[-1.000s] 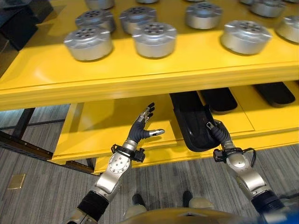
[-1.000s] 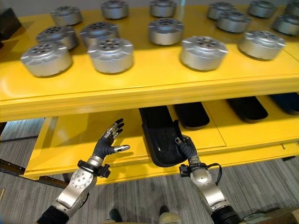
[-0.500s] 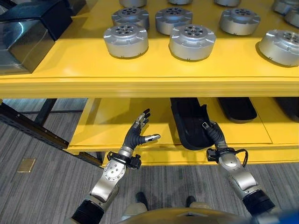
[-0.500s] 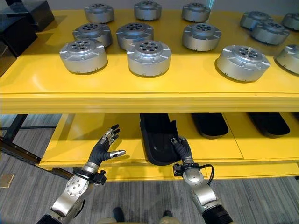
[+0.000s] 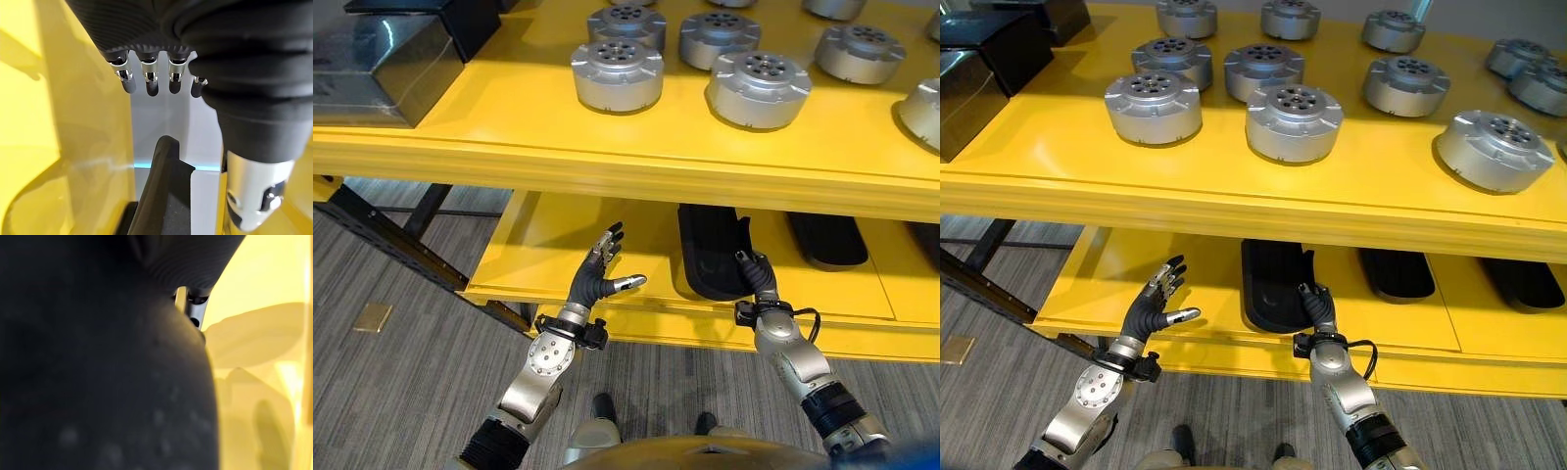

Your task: Move parts from the plastic box to the shelf.

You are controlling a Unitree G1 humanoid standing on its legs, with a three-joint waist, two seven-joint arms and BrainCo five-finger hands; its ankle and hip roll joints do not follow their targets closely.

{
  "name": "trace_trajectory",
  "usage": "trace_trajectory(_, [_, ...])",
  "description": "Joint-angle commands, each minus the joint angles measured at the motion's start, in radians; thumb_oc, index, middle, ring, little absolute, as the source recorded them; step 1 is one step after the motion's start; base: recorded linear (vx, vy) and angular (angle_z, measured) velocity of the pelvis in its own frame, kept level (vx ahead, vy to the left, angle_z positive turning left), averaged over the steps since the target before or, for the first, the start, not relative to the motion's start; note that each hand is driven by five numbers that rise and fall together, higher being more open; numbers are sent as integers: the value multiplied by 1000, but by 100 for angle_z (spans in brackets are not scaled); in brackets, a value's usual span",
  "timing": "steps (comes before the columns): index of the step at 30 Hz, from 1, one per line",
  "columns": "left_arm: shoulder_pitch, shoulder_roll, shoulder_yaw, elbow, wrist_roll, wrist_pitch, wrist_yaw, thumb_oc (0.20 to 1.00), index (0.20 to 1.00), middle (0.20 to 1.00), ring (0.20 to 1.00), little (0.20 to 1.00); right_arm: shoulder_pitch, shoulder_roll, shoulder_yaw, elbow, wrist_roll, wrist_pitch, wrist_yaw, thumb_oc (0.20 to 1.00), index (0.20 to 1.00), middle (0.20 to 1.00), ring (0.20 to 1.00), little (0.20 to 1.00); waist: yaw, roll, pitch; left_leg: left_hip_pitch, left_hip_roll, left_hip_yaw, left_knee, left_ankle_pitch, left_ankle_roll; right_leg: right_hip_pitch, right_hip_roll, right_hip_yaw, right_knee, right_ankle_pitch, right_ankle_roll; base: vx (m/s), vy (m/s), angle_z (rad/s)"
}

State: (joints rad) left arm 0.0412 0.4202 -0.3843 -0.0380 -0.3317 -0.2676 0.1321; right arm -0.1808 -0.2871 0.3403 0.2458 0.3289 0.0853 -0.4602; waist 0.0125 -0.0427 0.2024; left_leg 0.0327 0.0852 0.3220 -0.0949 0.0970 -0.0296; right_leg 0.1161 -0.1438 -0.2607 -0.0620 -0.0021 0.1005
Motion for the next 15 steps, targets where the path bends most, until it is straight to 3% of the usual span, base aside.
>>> trace_trajectory(1, [-84, 7, 9, -60, -45, -23, 22, 1000, 1000, 1000, 1000, 1000, -159, -16, -45, -51, 3, -50, -37, 200, 200, 200, 200, 200, 25, 22, 48, 21, -5, -23, 38, -49, 19, -105, 6, -6, 122, 35, 10, -212, 38, 7])
trace_trajectory(6, [-179, 5, -1, -77, -74, 12, 43, 1000, 1000, 1000, 1000, 1000, -321, -42, -69, -5, 7, 20, -75, 200, 200, 200, 200, 200, 46, 34, 131, -66, -17, -46, 81, -51, 25, -174, 7, 7, 155, 34, 7, -164, 22, 1])
trace_trajectory(15, [-203, 1, -26, -82, -89, 44, 33, 1000, 1000, 1000, 1000, 1000, -395, -65, -80, 89, 30, 71, -97, 200, 200, 200, 200, 200, 54, 35, 161, -75, -16, -35, 102, -57, 28, -177, 4, 6, 162, 37, 8, -33, 6, -1])
